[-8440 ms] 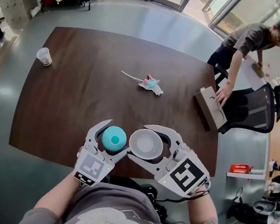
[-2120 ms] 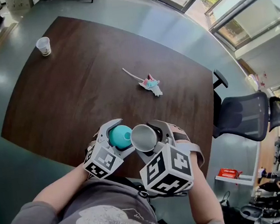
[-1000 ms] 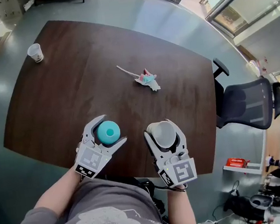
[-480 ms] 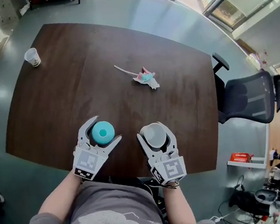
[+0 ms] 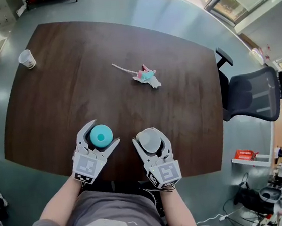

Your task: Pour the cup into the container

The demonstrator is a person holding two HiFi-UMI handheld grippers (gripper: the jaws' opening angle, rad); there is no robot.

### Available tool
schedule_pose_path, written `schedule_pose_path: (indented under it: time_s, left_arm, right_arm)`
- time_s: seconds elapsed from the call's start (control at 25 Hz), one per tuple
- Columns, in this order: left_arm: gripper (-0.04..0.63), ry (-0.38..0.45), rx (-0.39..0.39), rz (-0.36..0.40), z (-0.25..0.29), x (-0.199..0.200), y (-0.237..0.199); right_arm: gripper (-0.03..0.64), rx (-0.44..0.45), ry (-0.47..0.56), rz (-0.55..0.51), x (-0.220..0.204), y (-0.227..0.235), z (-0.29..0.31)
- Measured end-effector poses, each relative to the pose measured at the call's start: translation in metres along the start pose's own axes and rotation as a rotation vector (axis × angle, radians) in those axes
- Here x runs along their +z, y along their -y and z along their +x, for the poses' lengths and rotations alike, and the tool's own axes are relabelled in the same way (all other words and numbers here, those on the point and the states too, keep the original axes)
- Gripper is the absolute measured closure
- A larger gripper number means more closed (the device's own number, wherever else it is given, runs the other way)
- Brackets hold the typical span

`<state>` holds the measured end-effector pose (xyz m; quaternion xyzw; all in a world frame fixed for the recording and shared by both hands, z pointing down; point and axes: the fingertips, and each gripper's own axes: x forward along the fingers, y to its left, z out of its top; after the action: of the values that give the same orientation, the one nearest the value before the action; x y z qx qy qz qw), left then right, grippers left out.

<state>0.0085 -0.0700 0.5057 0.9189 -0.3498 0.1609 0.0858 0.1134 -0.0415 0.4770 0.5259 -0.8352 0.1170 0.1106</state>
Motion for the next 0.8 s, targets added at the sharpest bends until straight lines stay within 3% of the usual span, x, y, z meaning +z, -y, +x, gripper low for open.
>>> schedule_pose_path:
  time_s: [0.8]
  left_arm:
    - [0.164, -0.045, 0.033, 0.029, 0.013, -0.034, 0.003]
  right_arm:
    - [0.328, 0.052, -0.058, 0.005, -0.051, -0.001, 0.026]
